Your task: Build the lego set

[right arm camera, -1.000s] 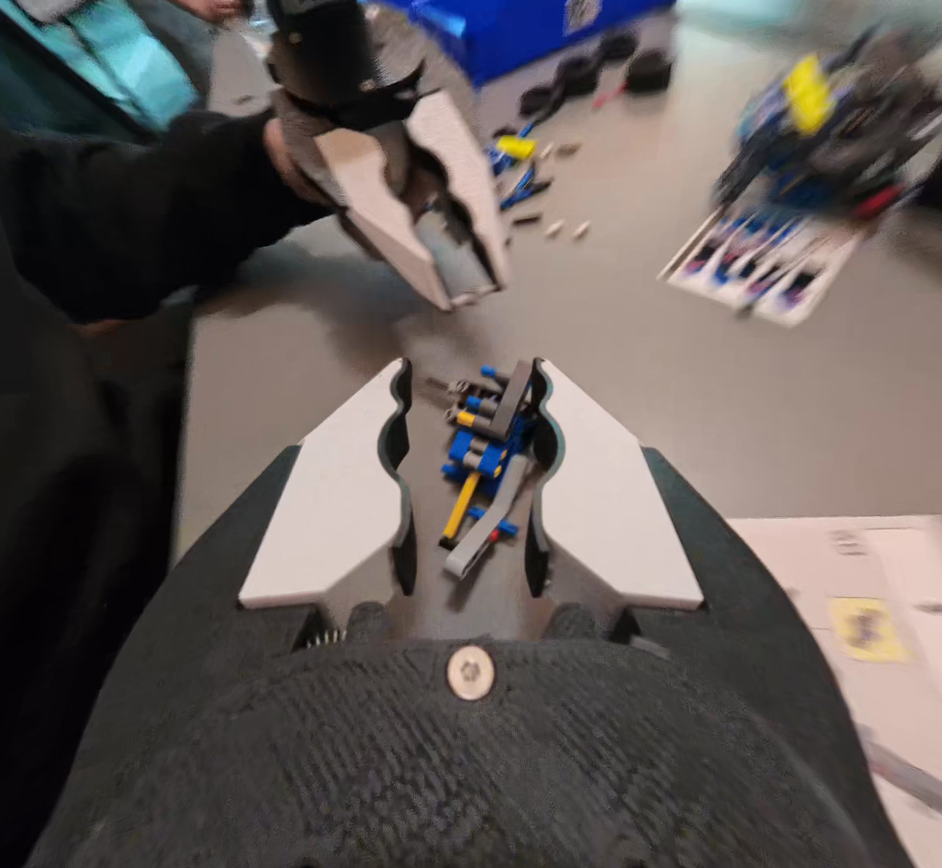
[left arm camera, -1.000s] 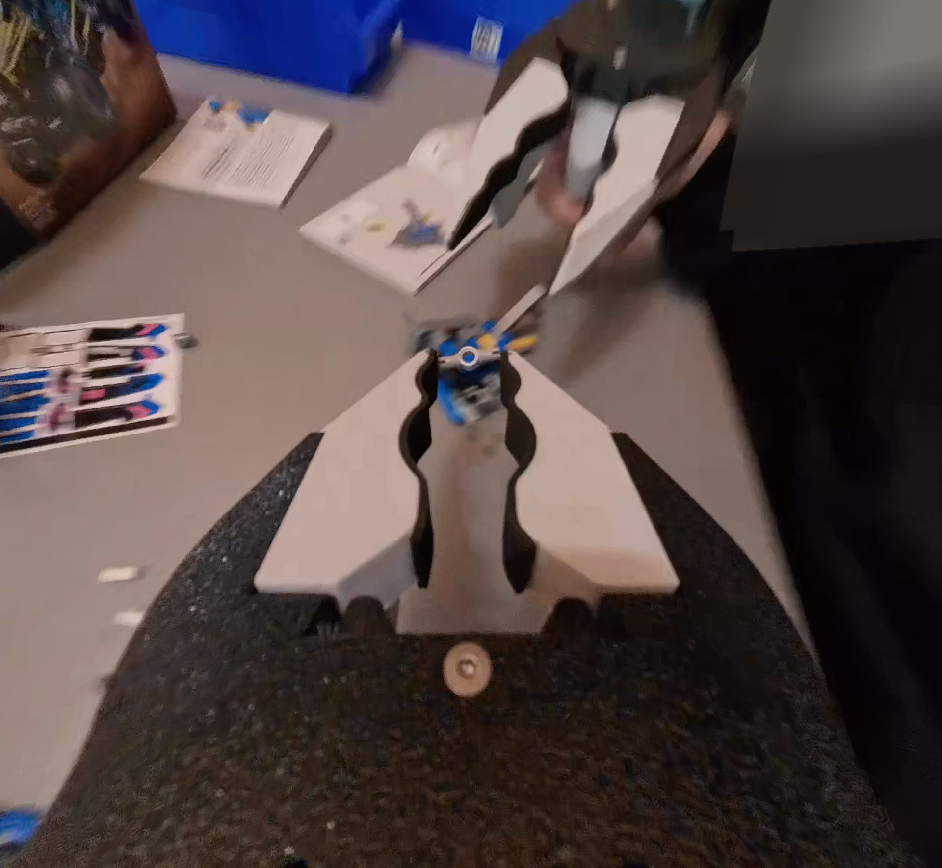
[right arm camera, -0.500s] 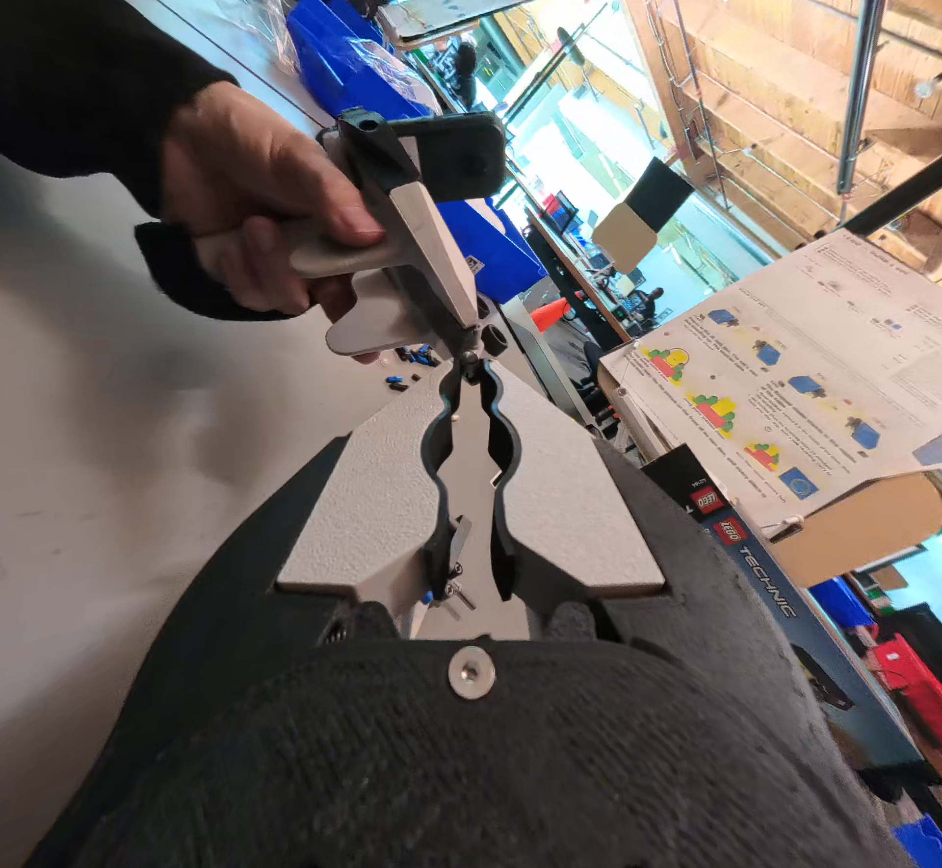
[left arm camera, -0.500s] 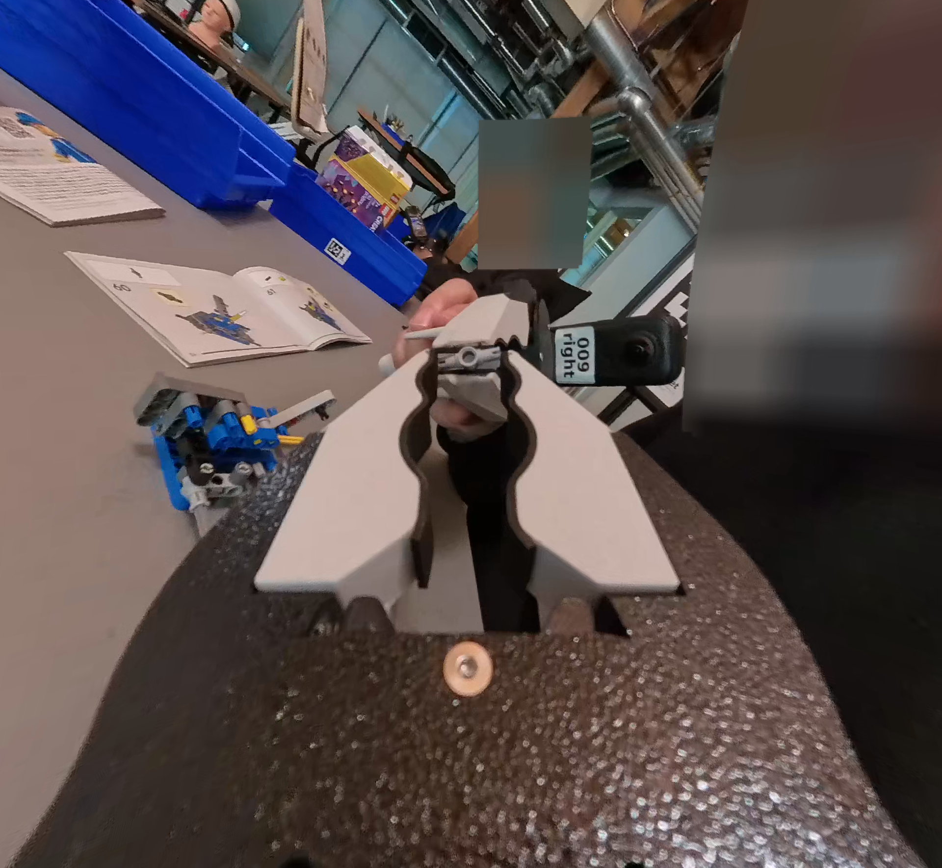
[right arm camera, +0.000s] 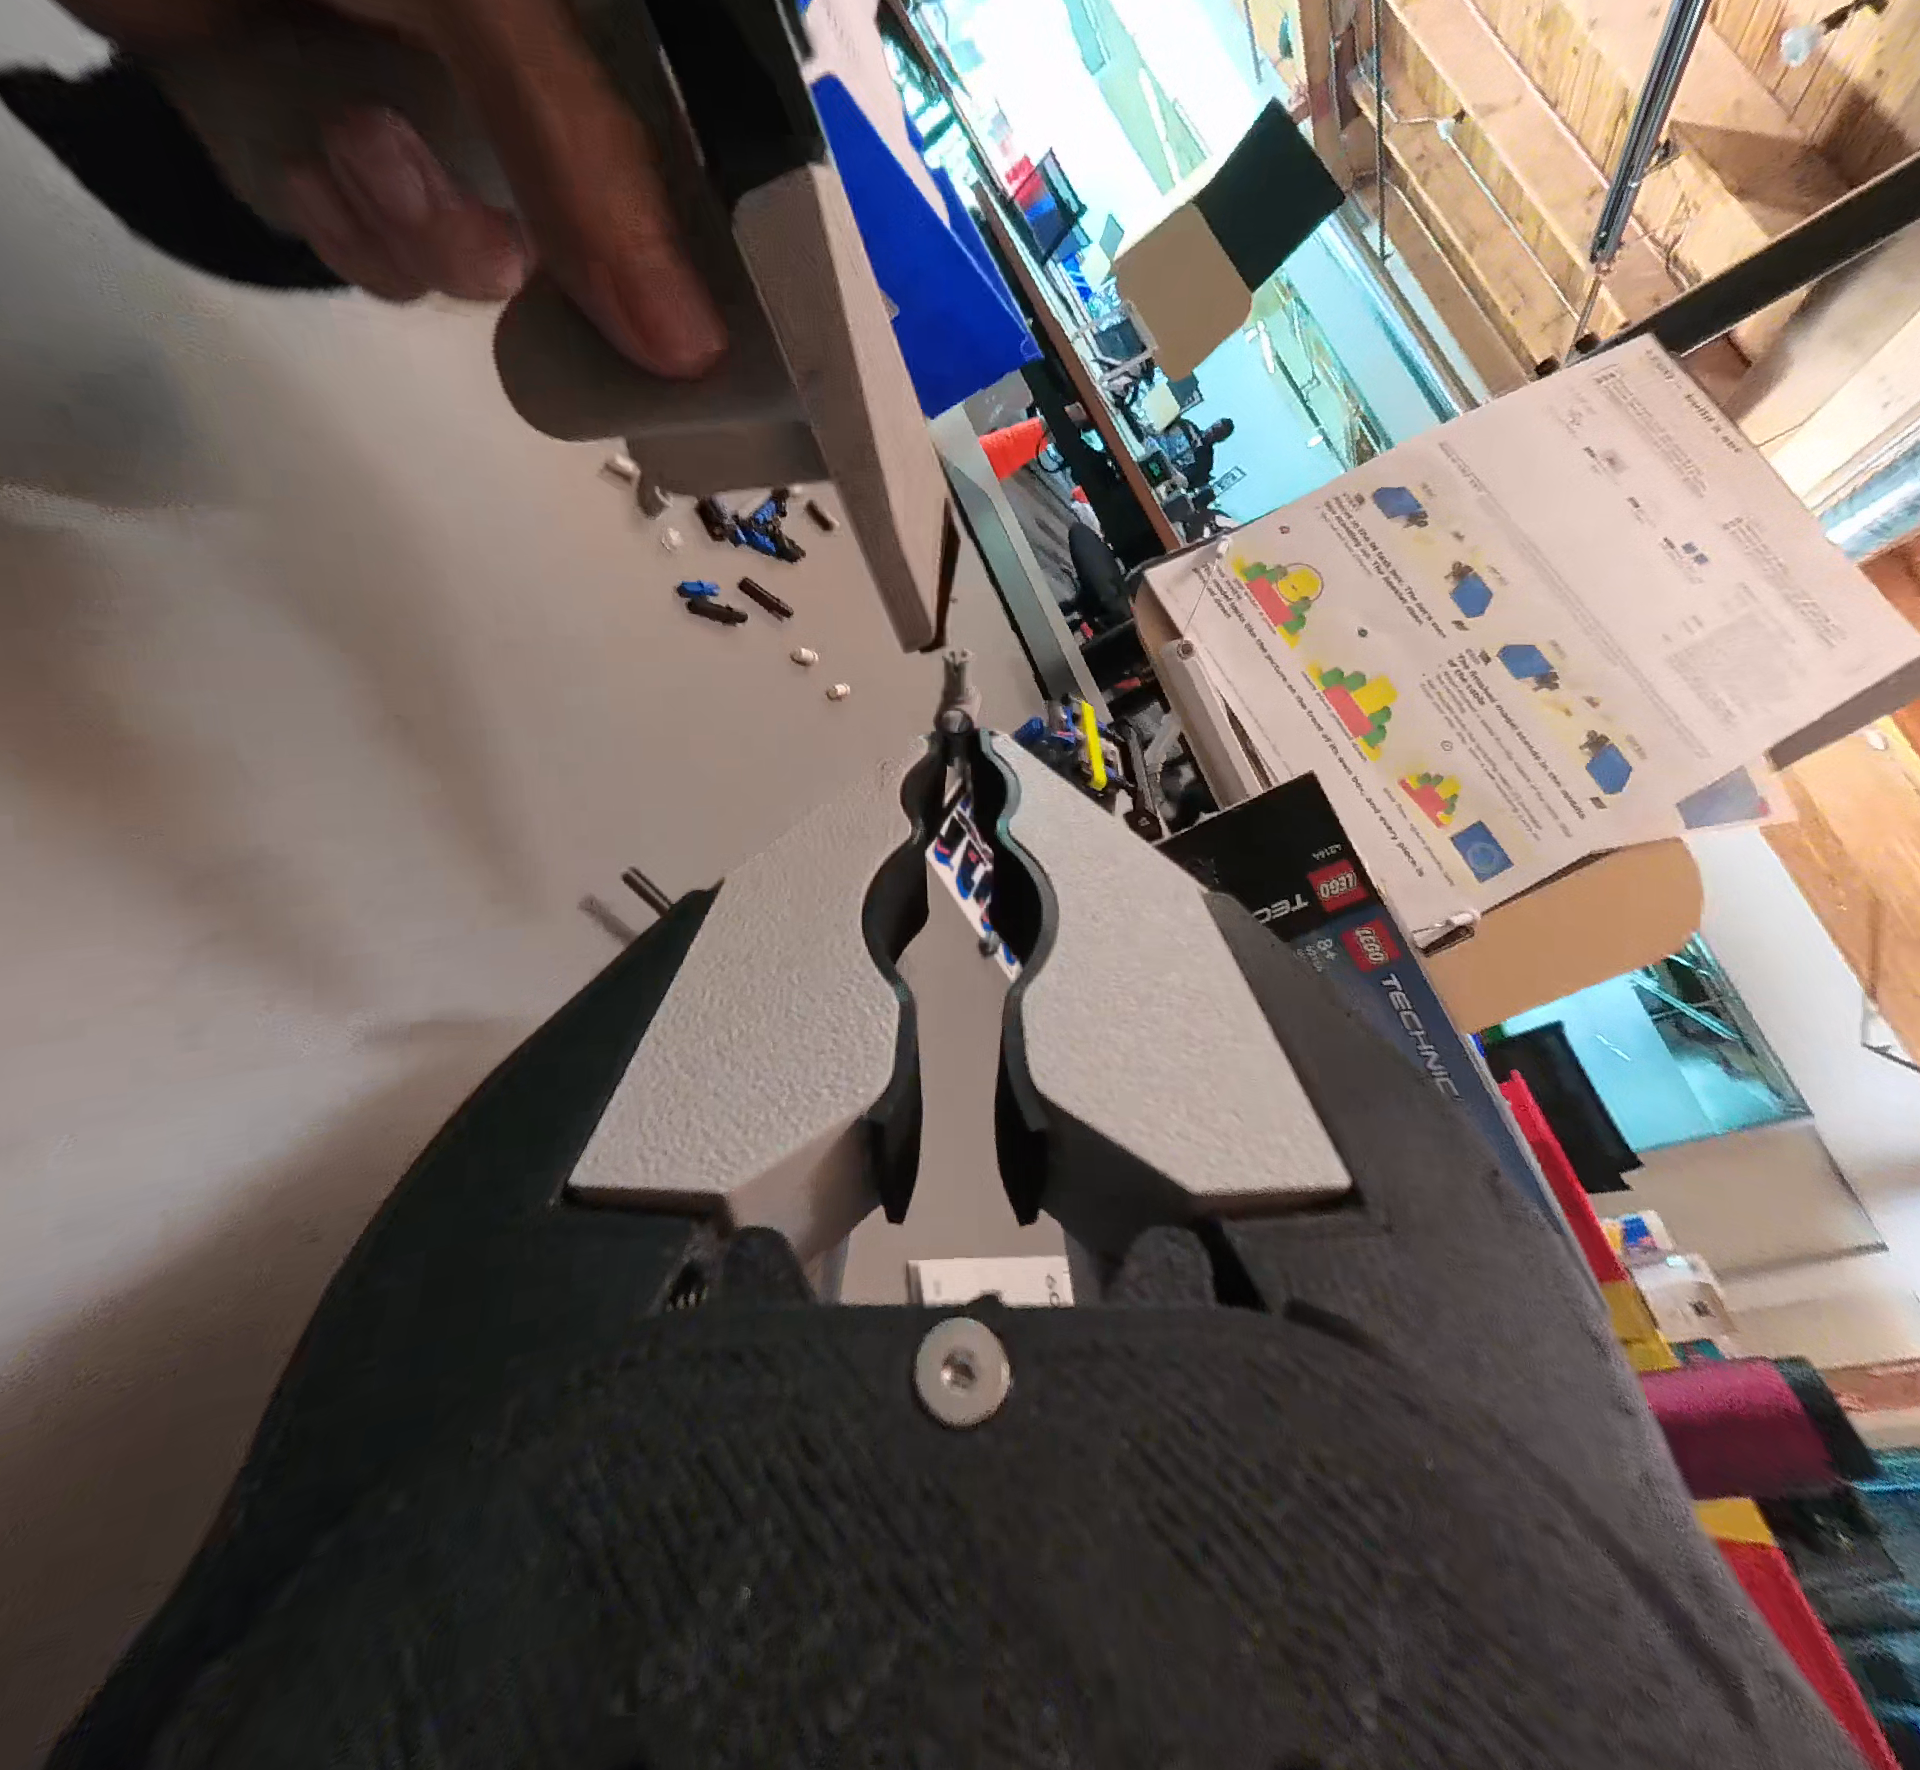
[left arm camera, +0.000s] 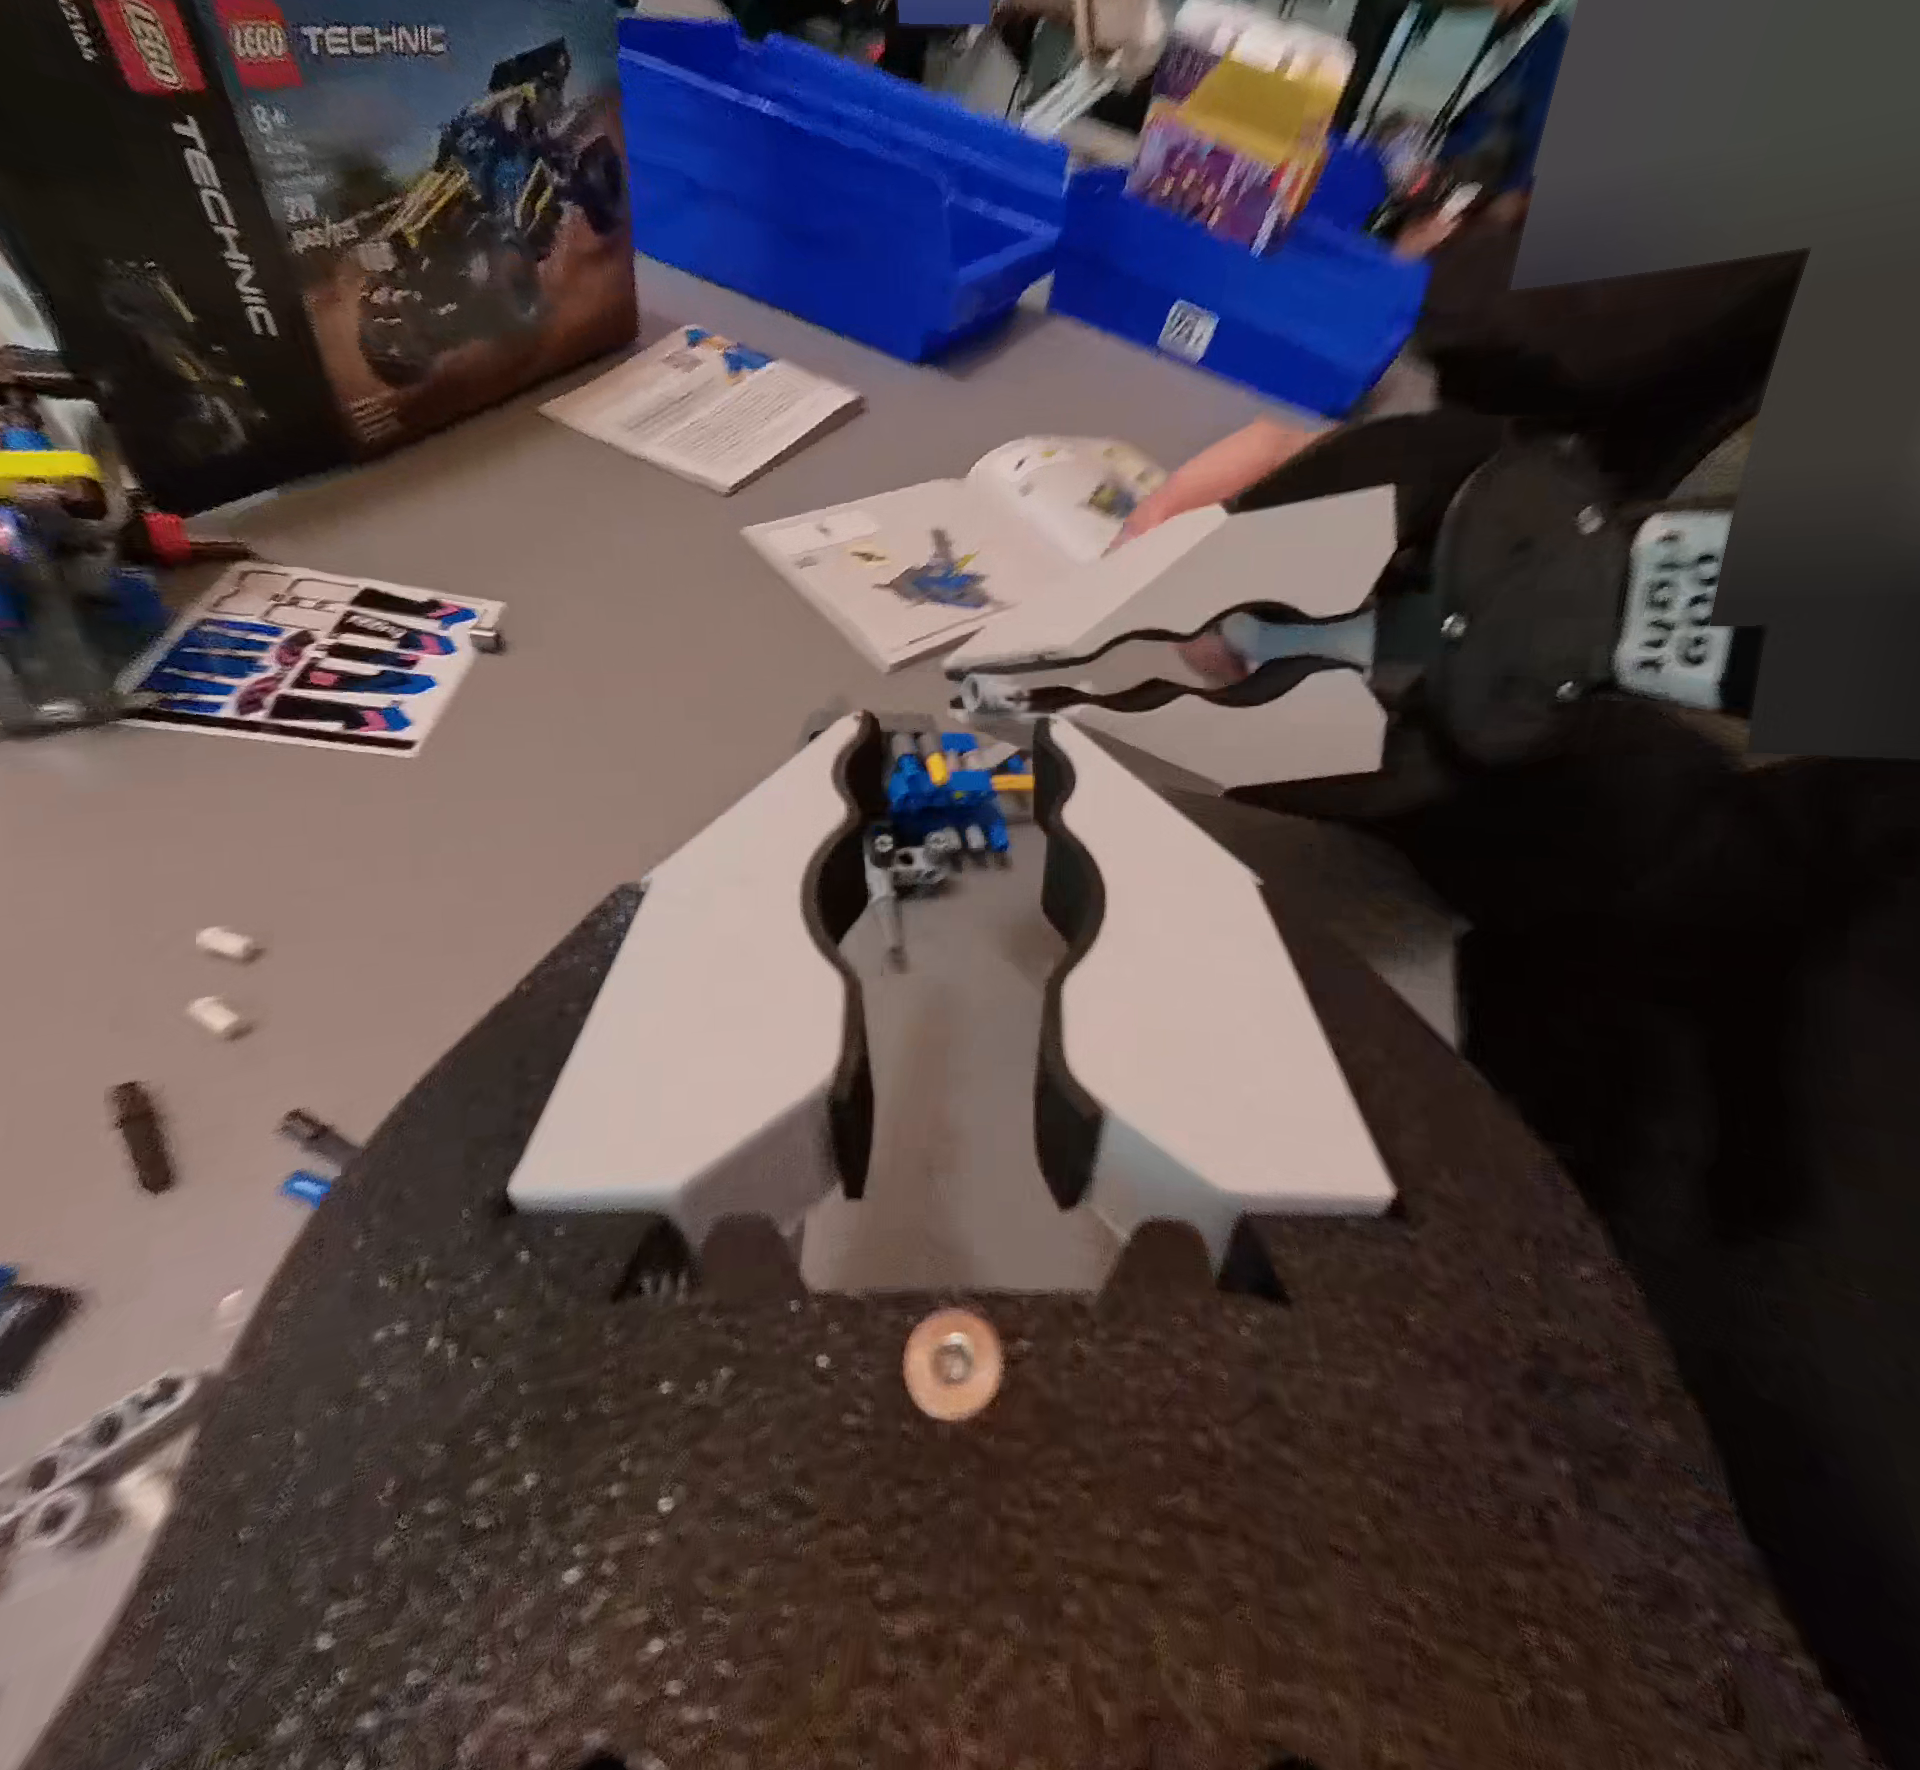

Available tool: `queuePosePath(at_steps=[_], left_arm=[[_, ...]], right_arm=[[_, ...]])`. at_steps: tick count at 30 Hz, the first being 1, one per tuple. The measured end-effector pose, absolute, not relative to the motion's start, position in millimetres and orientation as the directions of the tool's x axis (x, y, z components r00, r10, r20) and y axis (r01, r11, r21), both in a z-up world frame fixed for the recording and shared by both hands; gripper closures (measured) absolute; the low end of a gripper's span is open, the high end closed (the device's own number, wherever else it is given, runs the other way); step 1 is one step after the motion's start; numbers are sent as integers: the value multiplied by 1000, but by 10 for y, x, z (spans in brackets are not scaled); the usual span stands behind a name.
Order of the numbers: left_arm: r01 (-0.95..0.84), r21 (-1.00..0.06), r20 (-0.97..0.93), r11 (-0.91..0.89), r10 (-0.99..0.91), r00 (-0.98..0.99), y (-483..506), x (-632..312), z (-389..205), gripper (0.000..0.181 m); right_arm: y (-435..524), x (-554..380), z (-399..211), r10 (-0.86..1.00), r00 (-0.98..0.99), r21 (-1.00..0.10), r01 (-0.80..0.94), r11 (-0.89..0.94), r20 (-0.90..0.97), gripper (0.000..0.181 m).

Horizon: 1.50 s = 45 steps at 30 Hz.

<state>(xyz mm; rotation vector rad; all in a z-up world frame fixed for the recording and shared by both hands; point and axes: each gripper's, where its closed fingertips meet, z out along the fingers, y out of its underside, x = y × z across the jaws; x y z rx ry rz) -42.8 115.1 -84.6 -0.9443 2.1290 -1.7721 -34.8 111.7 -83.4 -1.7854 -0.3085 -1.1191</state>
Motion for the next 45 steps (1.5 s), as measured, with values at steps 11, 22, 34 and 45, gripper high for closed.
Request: queuePosePath(at_steps=[11,22,34,45], left_arm=[[-307,-918,68,253,-659,-749,1131,-359,-1046,180],[-253,-948,107,192,-556,-825,1064,-456,-1027,180],[82,-892,-404,444,-704,-583,1338,-44,-1038,67],[271,-802,-589,533,-628,-509,1415,160,-648,29]], right_arm=[[1159,-281,-1075,-150,483,-465,638,-614,862,178],[1136,-292,-1078,-147,504,-483,643,-594,851,179],[990,-150,-1054,-212,482,-500,609,-616,850,179],[944,-112,-930,-319,520,-602,582,-547,792,179]])
